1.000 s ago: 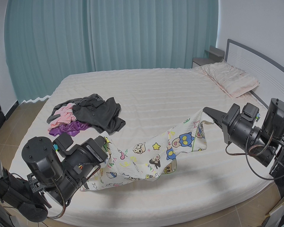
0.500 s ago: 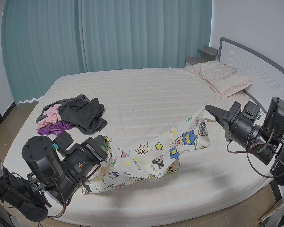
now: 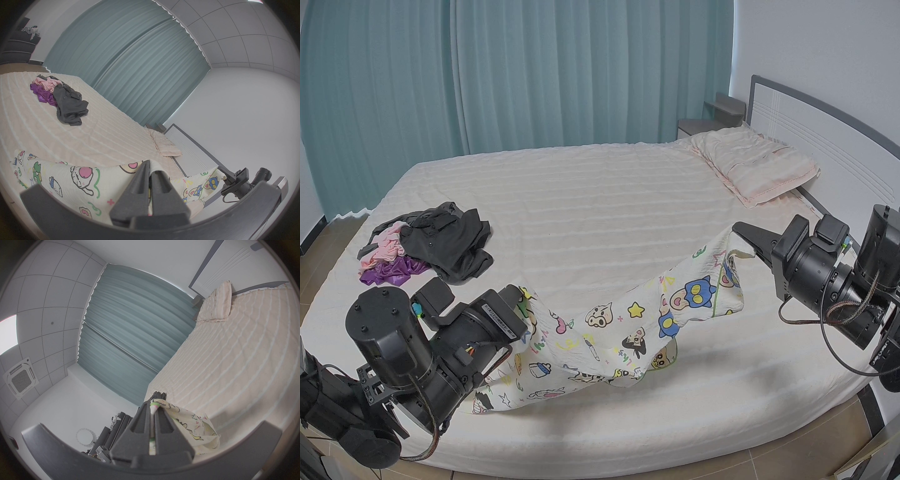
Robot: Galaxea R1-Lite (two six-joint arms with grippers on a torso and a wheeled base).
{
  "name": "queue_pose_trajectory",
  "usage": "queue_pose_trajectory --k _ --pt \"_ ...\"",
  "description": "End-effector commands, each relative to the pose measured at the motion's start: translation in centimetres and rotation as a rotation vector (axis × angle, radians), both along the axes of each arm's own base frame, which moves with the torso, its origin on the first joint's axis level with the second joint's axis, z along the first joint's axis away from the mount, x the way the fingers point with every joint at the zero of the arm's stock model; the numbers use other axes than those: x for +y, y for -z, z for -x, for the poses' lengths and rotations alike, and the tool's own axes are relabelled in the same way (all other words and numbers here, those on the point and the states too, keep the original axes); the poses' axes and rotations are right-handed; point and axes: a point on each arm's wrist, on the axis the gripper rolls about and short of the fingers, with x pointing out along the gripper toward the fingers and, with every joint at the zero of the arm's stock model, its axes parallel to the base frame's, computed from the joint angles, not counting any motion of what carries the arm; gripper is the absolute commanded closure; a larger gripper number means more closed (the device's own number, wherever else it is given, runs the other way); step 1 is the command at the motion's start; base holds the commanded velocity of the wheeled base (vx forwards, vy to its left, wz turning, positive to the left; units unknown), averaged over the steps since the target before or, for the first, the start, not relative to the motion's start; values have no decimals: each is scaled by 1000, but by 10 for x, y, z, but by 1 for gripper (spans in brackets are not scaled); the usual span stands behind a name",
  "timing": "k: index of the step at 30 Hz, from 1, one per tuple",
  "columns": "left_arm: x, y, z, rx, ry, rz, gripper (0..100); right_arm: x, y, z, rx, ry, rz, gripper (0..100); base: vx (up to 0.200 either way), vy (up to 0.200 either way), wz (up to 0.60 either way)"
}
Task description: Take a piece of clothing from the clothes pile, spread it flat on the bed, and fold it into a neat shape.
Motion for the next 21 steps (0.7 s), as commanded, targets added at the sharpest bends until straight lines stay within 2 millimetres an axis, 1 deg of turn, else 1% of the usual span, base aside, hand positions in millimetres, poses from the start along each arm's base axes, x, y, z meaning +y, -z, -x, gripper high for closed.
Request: queue_pose_trajectory --k 1,18,21 --pt "0 0 0 0 -2 1 100 0 -1 1 -5 0 -3 100 0 -200 0" --pt "0 0 0 -1 -5 -1 100 -2 -3 2 -12 2 -6 100 0 -200 0" --pt "1 -1 0 -2 -5 0 100 -3 -3 2 -12 6 -6 100 0 0 0"
